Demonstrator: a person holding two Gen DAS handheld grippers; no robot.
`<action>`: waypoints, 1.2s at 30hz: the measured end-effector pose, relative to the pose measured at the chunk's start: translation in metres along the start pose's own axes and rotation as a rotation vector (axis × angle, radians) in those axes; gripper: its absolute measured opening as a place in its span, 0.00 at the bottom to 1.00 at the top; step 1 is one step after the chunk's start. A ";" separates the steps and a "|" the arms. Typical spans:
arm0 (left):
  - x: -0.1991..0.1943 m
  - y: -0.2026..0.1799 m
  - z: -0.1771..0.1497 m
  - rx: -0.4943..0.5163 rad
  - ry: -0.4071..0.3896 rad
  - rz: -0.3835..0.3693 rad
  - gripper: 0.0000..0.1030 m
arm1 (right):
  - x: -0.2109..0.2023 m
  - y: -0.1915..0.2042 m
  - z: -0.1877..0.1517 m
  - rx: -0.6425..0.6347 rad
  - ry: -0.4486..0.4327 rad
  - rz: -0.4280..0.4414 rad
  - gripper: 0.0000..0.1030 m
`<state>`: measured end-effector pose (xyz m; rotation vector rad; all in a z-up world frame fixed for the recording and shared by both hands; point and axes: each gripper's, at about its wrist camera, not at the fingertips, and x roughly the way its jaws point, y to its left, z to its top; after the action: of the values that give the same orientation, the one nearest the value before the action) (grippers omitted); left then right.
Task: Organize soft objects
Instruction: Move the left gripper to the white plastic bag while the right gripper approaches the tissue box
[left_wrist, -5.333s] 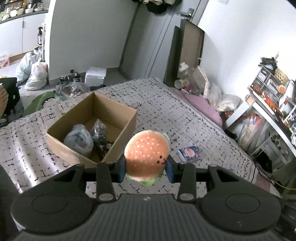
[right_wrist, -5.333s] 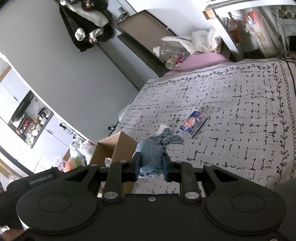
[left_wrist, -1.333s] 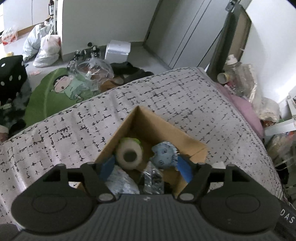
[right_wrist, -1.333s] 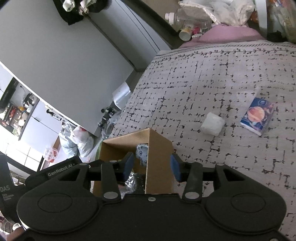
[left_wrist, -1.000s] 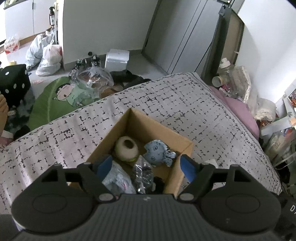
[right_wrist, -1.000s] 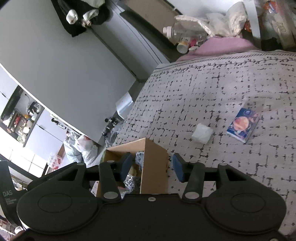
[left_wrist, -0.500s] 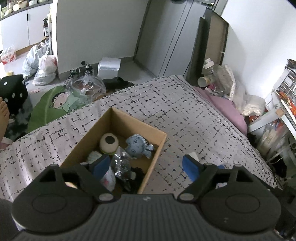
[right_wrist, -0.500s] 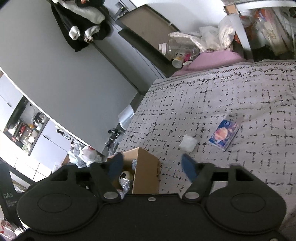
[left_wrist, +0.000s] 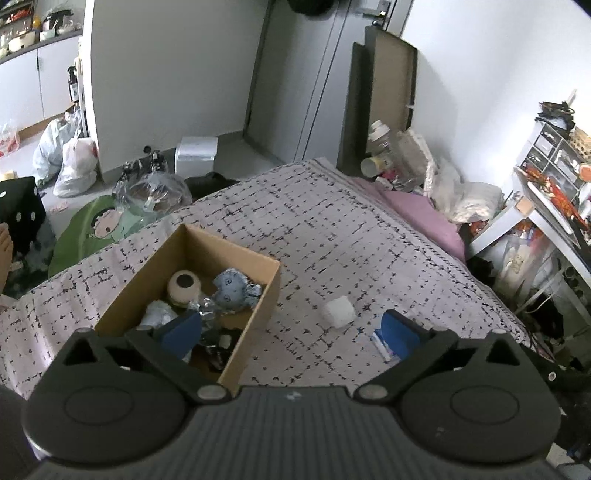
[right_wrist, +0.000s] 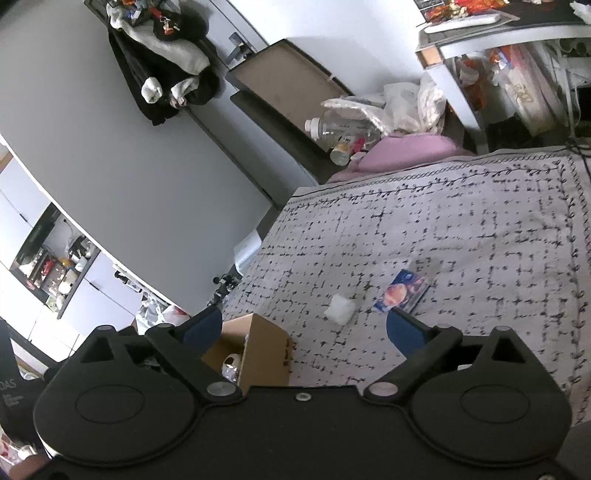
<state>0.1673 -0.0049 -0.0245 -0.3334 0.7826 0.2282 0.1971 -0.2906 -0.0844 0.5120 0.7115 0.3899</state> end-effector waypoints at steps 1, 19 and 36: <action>-0.002 -0.003 -0.001 0.000 -0.002 -0.005 1.00 | -0.003 -0.004 0.001 0.003 -0.004 -0.003 1.00; -0.006 -0.048 -0.026 0.031 -0.018 -0.018 1.00 | -0.030 -0.060 0.004 0.048 -0.022 -0.053 1.00; 0.033 -0.069 -0.047 0.094 0.043 0.002 1.00 | -0.006 -0.100 -0.006 0.151 0.001 -0.010 1.00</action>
<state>0.1823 -0.0837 -0.0649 -0.2498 0.8331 0.1856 0.2045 -0.3725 -0.1416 0.6504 0.7476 0.3281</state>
